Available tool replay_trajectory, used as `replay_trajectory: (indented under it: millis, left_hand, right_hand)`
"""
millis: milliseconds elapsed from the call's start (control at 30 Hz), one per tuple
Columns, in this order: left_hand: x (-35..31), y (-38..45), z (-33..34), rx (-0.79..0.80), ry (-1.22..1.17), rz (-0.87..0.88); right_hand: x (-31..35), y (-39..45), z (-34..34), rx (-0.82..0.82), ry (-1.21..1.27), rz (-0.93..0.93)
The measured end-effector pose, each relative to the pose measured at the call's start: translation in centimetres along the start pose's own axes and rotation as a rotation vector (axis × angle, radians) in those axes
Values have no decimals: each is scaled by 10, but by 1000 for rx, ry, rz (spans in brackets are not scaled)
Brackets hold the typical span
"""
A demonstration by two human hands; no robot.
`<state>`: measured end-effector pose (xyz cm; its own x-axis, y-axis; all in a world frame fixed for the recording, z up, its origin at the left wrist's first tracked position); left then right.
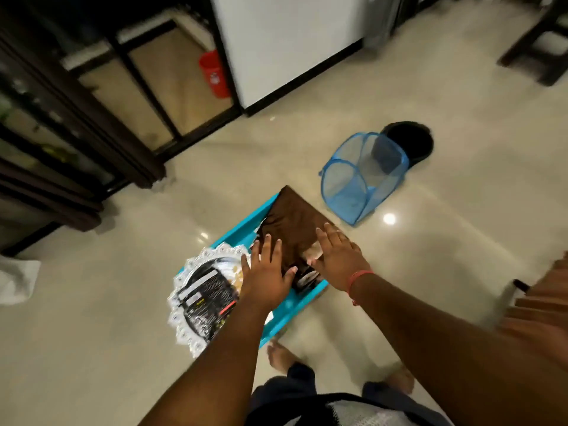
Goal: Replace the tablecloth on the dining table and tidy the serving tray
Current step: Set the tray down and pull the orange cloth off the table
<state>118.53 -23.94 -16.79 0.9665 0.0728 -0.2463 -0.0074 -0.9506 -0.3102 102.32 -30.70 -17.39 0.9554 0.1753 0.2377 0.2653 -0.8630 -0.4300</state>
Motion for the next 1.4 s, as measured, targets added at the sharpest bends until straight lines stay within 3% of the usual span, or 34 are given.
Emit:
replay_trajectory:
  millis: [167, 400, 567, 733, 867, 1033, 1400]
  left_hand:
    - [-136, 43, -9, 11, 67, 146]
    - [-400, 95, 13, 24, 199, 452]
    - [-620, 102, 42, 58, 271, 806]
    - [-770, 75, 85, 130, 395, 1146]
    - [-833, 65, 138, 229, 534, 1317]
    - [-890, 65, 195, 355, 658, 1512]
    - [-951, 134, 226, 409, 815, 1716]
  right_hand:
    - [-118, -25, -56, -88, 59, 107]
    - [-373, -96, -130, -252, 129, 345]
    - [-562, -208, -161, -374, 245, 696]
    - [-680, -317, -116, -363, 401, 1048]
    - [-714, -378, -50, -322, 543, 1329]
    - [-709, -421, 9, -262, 754, 1634]
    - [-599, -460, 70, -363, 1112, 2300]
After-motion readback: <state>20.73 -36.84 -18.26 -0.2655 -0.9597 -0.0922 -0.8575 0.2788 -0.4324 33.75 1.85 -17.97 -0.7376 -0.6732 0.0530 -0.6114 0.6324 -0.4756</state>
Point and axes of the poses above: each hand's wrist, its own y-axis towards the middle knuckle, its own z-axis out of the palm, x = y × z, the point moved 9 cm from there along y, towards the middle knuckle, and after that the axes turned 7 degrees about z, right-handed, at the moved point
